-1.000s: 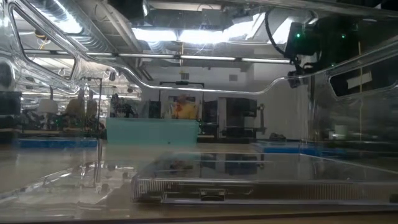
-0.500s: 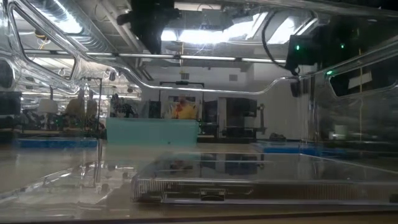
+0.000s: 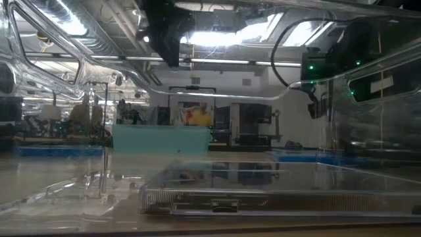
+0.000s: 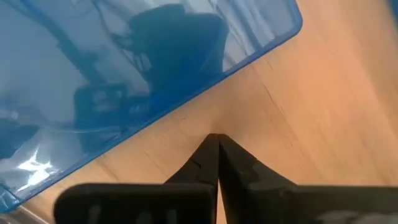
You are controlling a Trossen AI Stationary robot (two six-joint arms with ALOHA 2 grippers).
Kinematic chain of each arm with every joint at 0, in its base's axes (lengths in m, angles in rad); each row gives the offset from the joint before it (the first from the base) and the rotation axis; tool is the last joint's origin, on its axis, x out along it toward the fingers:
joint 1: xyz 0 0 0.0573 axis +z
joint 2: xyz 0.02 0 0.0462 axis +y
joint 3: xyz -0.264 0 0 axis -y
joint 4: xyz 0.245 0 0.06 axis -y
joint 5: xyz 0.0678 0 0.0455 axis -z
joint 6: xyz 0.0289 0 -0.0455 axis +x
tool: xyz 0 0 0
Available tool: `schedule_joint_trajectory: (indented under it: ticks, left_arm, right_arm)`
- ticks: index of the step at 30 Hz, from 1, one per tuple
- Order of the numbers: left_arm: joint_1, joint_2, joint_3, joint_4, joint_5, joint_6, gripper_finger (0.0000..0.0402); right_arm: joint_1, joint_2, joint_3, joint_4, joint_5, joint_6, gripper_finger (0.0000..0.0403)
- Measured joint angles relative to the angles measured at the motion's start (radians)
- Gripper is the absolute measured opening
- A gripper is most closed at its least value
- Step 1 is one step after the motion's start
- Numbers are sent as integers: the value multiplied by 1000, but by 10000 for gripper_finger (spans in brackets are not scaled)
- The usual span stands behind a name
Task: Pick & place jewel cases by type
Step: Put the bottom right blue CD case into the green bin
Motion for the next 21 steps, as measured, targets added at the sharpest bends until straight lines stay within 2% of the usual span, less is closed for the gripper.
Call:
schedule_joint_trajectory:
  ticks: [4,8,14,21]
  left_arm:
    - [21,-2,-105,100,124,7,82]
    - [23,-2,-206,182,222,-12,82]
    - [23,-2,-311,266,368,-69,82]
    - [23,-2,-354,296,433,-88,82]
  right_arm:
    - [0,5,21,82,-33,0,6]
    - [3,8,13,169,-121,10,6]
    - [28,62,20,195,-123,27,5]
    - [29,74,20,190,-135,-6,6]
